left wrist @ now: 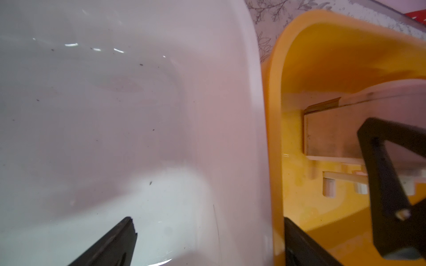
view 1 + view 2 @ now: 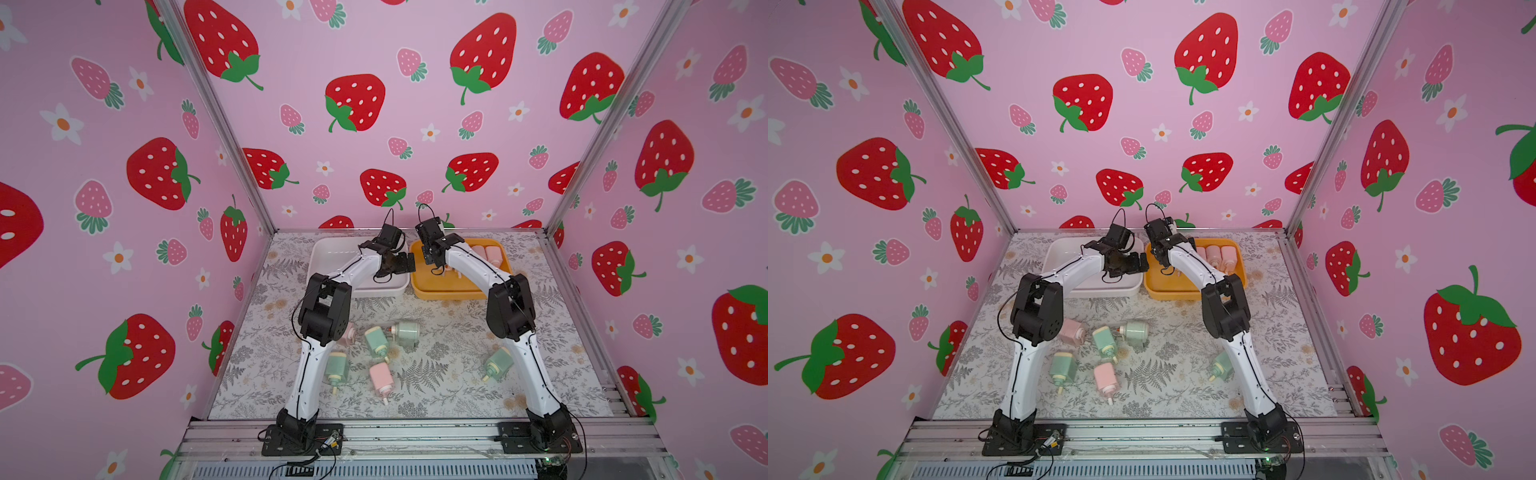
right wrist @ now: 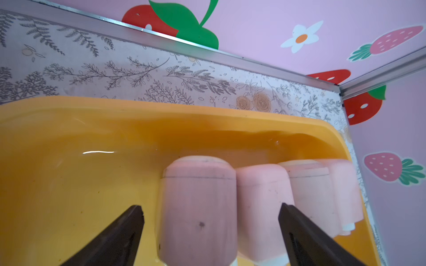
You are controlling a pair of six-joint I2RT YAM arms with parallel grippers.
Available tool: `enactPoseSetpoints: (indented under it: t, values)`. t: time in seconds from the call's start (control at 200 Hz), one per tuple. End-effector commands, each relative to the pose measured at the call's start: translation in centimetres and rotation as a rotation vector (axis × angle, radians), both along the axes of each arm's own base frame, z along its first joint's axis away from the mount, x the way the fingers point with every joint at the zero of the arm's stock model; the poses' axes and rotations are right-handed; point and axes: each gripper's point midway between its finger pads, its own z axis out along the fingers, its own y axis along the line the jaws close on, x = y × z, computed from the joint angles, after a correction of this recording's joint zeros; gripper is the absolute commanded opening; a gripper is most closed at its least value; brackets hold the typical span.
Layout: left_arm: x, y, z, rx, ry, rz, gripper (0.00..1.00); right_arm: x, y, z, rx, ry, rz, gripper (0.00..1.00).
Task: Place the pencil sharpeners by color into the storage box
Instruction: Place the pencil sharpener in the storage box.
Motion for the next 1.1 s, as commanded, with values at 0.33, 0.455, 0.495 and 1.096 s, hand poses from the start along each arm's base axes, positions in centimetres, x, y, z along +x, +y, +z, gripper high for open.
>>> enactPoseSetpoints:
  t: [0.33,0.455,0.495,1.096]
  values:
    - [0.6,1.1,-0.3,0.019,0.007,0.014,1.0,1.4,-0.7,0.1,-0.121,-0.017,0.005,1.0]
    - [0.7,1.1,-0.5,0.019,0.009,0.016,1.0,1.2,-1.3,-0.5,-0.172,0.006,0.004,1.0]
    - [0.7,1.0,-0.5,0.018,0.011,0.017,1.0,1.1,-1.5,-0.5,-0.187,0.011,0.002,1.0]
    - [0.6,1.1,-0.7,0.019,0.015,0.019,1.0,-0.2,-3.6,0.1,-0.309,0.045,-0.024,1.0]
